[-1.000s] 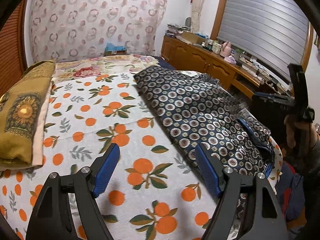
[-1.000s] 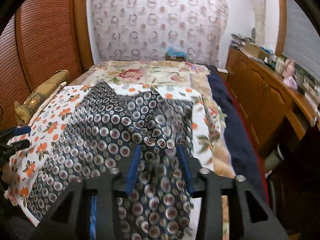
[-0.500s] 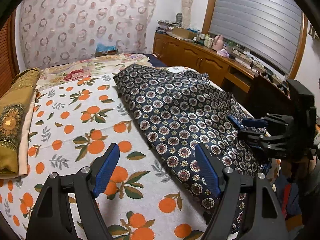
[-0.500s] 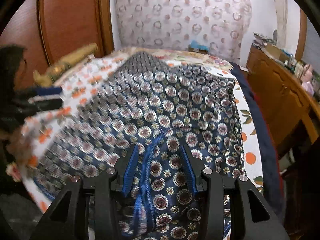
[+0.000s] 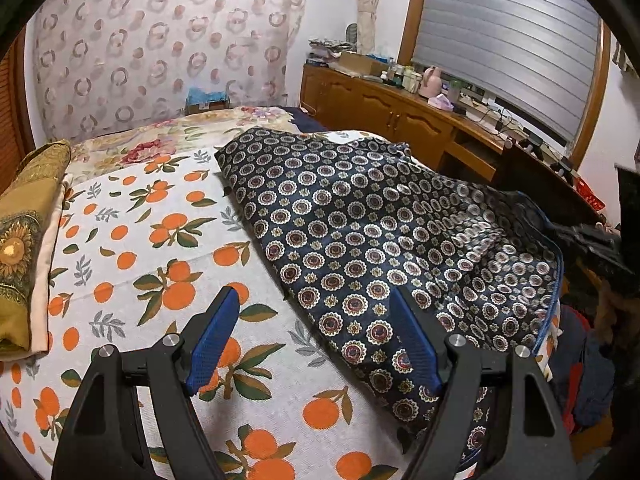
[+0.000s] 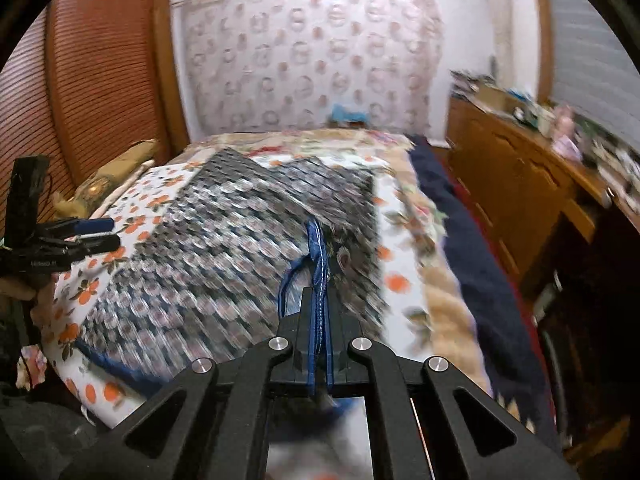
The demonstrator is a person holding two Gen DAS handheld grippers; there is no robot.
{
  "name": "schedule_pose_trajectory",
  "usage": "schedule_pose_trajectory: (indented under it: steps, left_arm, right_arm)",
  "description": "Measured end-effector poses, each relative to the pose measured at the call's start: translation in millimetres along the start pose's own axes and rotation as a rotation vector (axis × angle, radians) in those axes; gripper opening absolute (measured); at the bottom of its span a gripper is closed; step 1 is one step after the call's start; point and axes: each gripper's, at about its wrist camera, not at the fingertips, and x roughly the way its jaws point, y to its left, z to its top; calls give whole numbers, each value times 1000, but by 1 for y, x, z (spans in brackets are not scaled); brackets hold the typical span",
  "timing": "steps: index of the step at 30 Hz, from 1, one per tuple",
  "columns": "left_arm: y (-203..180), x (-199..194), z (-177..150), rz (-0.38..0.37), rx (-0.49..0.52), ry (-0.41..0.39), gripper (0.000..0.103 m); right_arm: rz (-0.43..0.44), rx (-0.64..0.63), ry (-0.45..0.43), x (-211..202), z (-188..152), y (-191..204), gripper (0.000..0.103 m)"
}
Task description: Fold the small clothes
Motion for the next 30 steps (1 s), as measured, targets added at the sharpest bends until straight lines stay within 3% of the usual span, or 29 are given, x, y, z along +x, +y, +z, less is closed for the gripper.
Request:
schedule_pose_trajectory:
  steps: [3,6,8,10,15,20,30]
  left_arm:
    - [1,1,2,1,-5,-6,78]
    - [3,2,5,12,-6,-9,78]
    - [5,3,9,20,-7,-11,78]
    - [6,5,15,24,2,-13,78]
    - [10,14,34,34,21,-23,78]
    - [13,32,50,52,37,-7,78]
    - [24,74,61,54,41,73,78]
  right_arm:
    - [12,26,63,-4,-24,-14,3]
    - [-6,36,87,-7,-32,-18,15]
    - [-31,32,62,-8,-27,-19,36]
    - [-33,37,19,-7,-14,-21,45]
    - [-27,9,-40,18,20,-10,45]
    - [36,-35,-58,57,56,-1,45]
    - [172,-104,74,167,108,-15,45]
